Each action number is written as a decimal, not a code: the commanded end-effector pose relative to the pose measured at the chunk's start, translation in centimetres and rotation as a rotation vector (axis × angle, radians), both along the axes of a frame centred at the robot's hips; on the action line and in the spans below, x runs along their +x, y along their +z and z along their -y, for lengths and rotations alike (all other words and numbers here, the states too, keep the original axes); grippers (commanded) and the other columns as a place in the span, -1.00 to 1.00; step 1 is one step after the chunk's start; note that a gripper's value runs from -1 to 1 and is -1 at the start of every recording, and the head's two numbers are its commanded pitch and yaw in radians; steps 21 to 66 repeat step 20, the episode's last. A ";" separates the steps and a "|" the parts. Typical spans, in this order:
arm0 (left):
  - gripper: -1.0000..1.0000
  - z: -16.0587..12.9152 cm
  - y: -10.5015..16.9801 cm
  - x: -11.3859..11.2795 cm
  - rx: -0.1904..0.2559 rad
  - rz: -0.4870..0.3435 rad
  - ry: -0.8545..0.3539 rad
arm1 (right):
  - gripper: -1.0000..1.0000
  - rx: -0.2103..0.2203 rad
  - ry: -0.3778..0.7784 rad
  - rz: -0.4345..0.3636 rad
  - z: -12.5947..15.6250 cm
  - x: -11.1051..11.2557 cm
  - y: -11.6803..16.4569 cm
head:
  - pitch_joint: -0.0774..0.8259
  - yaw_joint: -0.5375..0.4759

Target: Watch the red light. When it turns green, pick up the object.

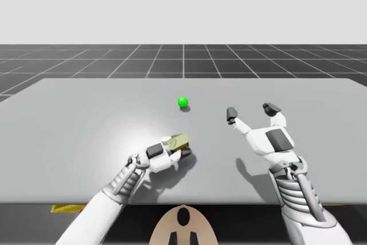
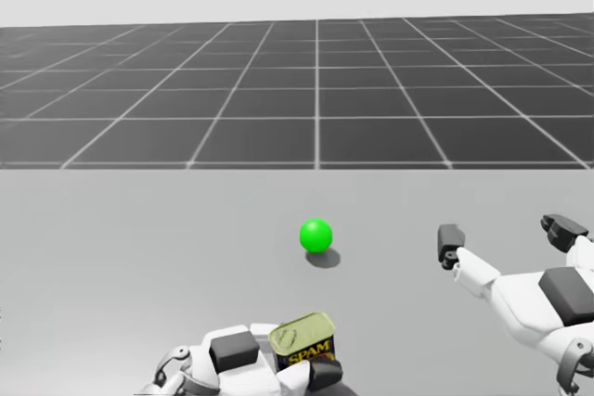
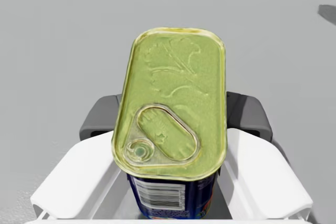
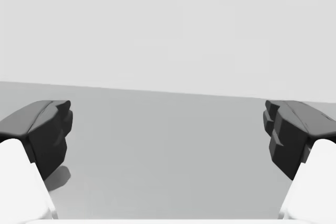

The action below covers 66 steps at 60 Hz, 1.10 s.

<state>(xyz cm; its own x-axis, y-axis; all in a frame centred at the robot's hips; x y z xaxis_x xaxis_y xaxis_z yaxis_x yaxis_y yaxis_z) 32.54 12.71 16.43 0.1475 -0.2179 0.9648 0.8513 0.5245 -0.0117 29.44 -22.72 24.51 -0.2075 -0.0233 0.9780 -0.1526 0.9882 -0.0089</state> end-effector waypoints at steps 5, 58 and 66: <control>1.00 -0.8 9.8 1.9 -0.148 0.212 0.151 | -1.00 0.034 0.009 -0.038 -0.3 0.4 -0.5 | -0.15 0.17; 1.00 -1.5 18.1 1.0 -0.311 0.391 0.320 | -1.00 0.025 -0.019 -0.039 -0.9 0.7 -1.2 | -0.15 0.18; 1.00 -1.5 18.1 1.0 -0.311 0.391 0.320 | -1.00 0.025 -0.019 -0.039 -0.9 0.7 -1.2 | -0.15 0.18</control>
